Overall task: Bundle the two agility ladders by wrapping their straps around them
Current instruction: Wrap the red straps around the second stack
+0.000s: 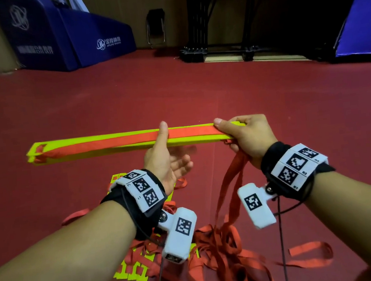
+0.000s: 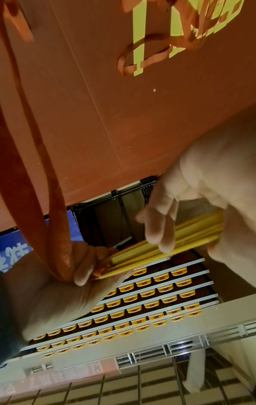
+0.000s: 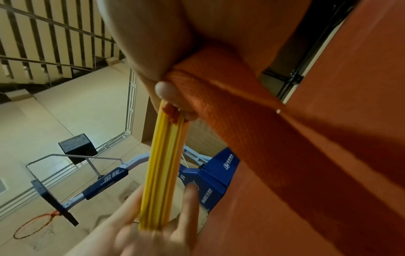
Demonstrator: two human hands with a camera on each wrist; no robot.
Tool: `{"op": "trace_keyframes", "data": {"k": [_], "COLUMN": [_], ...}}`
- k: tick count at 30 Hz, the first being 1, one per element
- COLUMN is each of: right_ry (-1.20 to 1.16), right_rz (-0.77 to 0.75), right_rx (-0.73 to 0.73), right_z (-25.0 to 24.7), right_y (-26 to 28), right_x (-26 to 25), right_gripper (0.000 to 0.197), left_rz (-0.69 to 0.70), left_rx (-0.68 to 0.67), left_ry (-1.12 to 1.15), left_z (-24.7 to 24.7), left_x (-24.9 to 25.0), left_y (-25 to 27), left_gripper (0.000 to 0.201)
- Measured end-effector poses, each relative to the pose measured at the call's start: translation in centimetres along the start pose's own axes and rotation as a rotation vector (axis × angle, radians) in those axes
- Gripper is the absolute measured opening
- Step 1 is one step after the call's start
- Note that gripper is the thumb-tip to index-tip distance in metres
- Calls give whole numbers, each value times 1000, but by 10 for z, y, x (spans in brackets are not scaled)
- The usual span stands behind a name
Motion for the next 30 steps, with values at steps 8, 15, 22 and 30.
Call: {"op": "trace_keyframes", "data": {"k": [8,15,22,30], "right_ry": [302,506,568,401], "right_rz": [40,64,50,95], "right_rx": [-85,-205,-258,-262], "right_z": [4,24,36,43], "right_y": [1,18,23,24], "right_x": [15,10,2,2], "right_gripper": [38,37,22,29], "left_rz": [323,481,408,510], "left_rx": [-131,-101,-377,-340], "left_ry": [-565,-559,-651,-1027], "left_z": [30,34,48,47], "left_x": [13,18,10,11], "left_y": [11,5,9,20], "left_gripper": [41,20,62,74]}}
Point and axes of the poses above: each hand's wrist, its own y-axis away from the middle knuckle, its own z-axis out of the palm, x = y × z, the point moved 8 cm from there along -y, towards the middle knuckle, and after that the axes turned 12 degrees about -y, right-handed, at the moved point
